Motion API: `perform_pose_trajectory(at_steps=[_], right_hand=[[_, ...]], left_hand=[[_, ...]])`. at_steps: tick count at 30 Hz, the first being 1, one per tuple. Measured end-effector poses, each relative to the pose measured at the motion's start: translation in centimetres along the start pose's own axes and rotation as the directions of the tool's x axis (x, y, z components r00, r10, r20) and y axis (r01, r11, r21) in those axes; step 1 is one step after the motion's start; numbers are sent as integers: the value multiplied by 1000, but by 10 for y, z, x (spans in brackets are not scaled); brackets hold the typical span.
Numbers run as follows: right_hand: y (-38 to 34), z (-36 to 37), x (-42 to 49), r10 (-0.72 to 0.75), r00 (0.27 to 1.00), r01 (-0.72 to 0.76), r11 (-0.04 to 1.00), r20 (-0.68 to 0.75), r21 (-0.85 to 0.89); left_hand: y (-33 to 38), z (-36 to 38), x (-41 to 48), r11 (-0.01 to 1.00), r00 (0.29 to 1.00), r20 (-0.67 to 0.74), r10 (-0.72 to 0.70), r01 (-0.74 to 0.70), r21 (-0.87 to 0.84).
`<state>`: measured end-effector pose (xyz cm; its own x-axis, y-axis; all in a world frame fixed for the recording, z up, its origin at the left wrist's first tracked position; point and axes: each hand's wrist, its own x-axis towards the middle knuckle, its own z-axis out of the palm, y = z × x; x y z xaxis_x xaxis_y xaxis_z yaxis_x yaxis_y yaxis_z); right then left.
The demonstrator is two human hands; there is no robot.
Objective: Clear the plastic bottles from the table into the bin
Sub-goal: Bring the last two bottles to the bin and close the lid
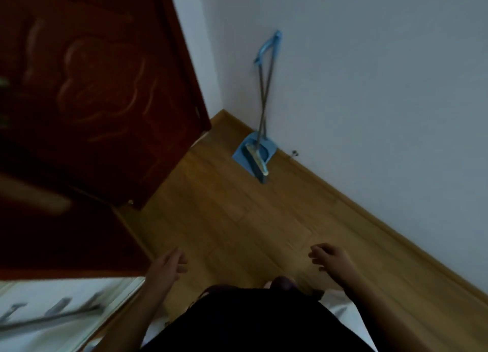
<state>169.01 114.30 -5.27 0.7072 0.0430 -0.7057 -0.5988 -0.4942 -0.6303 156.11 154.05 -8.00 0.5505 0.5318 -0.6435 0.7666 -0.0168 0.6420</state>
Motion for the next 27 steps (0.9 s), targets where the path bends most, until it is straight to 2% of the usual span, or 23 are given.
perform_pose_trajectory(at_steps=[4,8,13,16,18,21,24,27], right_hand=[[-17,-50,12,-44,995,47,998,-88,28],[-23,-93,26,-16,982,30,997,-188,75],[-4,-138,46,137,946,-71,972,-294,224],[16,-159,45,301,876,-143,908,-377,393],[28,-167,38,406,819,-172,848,-406,501],[50,-174,25,525,726,-170,763,-444,623],[69,-174,6,647,620,-139,647,-443,750],[90,-171,-10,739,525,-77,534,-421,842]], left_hand=[[46,38,39,998,998,51,-24,21,60],[109,81,84,982,994,105,34,-53,184],[204,164,139,926,956,276,103,-193,326],[266,236,157,881,908,412,73,-252,400],[303,285,153,817,856,513,63,-339,466],[351,365,133,699,742,664,91,-522,489],[386,447,102,507,590,802,89,-720,474],[402,526,66,363,445,895,30,-839,405]])
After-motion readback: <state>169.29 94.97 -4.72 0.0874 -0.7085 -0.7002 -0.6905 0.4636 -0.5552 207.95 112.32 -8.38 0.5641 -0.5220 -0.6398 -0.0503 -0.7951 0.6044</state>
